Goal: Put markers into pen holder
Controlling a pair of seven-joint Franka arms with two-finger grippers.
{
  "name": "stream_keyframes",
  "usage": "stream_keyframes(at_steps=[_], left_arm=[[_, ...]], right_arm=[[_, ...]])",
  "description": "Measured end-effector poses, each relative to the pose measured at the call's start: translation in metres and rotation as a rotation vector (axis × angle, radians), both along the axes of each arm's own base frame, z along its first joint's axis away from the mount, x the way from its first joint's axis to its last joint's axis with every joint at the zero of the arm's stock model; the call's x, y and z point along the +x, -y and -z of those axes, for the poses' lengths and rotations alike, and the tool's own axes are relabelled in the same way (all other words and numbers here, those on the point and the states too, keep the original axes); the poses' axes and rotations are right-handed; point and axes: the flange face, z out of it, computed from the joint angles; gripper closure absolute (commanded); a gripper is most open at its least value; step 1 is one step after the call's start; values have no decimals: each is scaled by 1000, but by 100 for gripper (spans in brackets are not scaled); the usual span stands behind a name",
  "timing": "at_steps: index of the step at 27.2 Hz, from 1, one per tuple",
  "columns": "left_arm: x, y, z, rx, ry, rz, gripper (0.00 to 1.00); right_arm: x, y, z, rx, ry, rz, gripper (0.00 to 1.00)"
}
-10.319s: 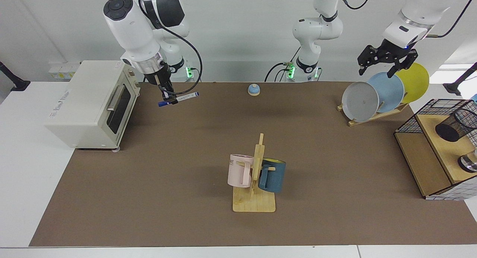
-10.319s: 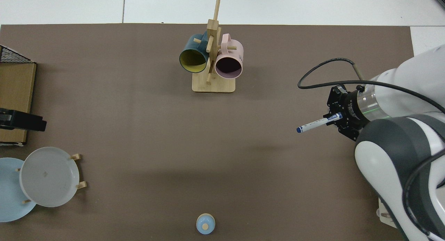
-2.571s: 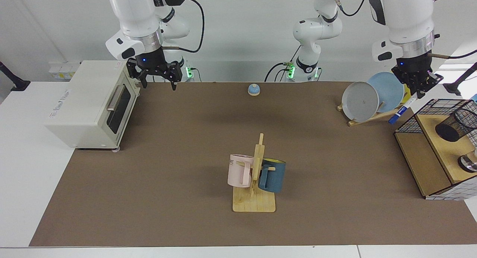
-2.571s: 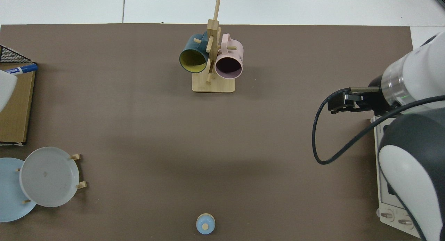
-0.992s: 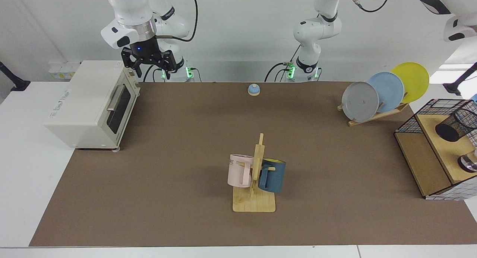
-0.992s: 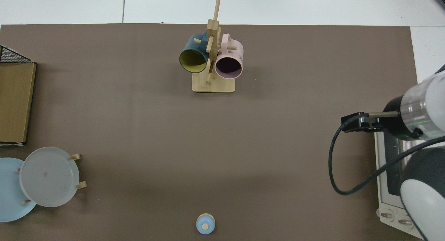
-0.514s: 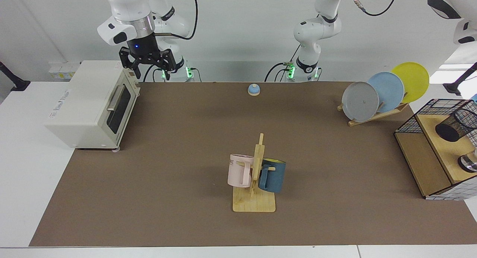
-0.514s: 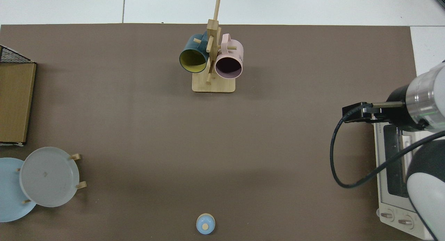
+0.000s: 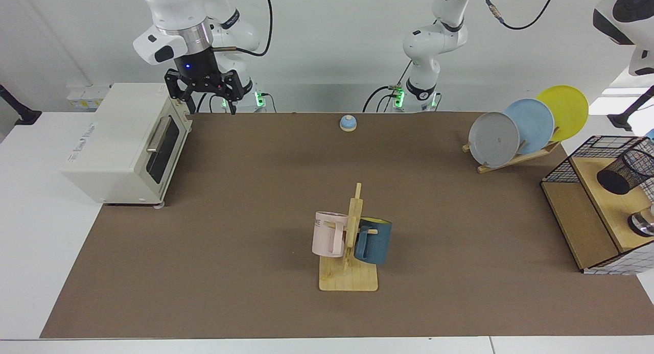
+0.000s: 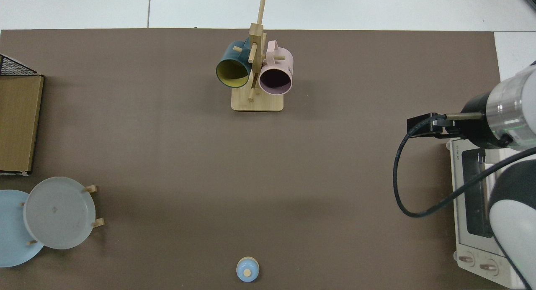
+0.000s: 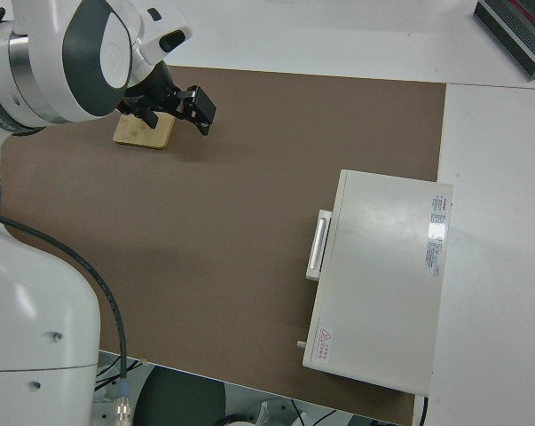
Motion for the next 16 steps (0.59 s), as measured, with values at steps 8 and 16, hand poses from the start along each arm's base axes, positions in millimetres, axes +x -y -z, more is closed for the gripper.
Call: stream_keyframes(at_steps=[8, 16], left_arm=[[0, -7, 15, -9, -21, -9, 100], [-5, -27, 44, -30, -37, -25, 100]], right_arm=[[0, 1, 0, 8, -1, 4, 0], [1, 5, 0, 9, -1, 13, 0]])
